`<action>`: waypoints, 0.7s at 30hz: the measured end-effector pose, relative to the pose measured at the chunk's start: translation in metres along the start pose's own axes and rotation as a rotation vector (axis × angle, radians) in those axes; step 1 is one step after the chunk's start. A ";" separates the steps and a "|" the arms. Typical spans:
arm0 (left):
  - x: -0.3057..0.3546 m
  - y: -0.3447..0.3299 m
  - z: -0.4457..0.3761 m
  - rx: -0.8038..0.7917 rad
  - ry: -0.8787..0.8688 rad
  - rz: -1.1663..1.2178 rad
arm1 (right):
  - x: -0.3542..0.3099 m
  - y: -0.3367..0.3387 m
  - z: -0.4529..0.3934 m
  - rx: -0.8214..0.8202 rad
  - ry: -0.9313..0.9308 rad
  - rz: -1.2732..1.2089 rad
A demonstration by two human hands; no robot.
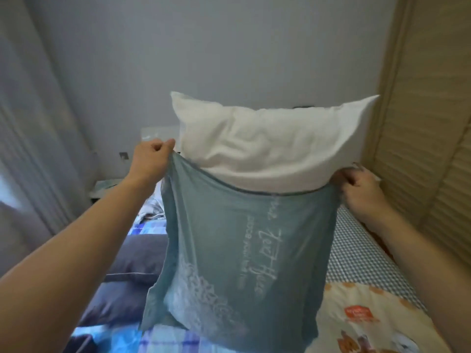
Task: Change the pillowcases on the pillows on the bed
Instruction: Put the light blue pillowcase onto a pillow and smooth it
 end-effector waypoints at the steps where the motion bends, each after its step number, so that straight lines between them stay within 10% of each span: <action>1: -0.010 0.004 0.007 0.032 0.024 -0.021 | 0.001 -0.005 0.010 -0.017 0.011 0.023; 7: -0.040 0.027 0.038 0.054 0.125 -0.058 | 0.003 -0.021 0.097 -0.288 -0.164 0.037; 13: -0.034 -0.065 0.046 -0.227 0.125 -0.227 | 0.037 -0.025 0.198 -0.701 -0.756 -0.132; 21: -0.167 -0.250 0.374 -1.239 0.189 -0.418 | 0.208 -0.025 0.395 -0.680 -1.359 0.073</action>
Point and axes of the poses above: each hand's wrist, its own z-axis away from the middle knuckle, its own y-axis out of the back of the hand, x = y × z, the point moved 3 cm from there along -z, towards the middle knuckle, and after that the axes turned 3 degrees about -z, right-handed, at the moved point
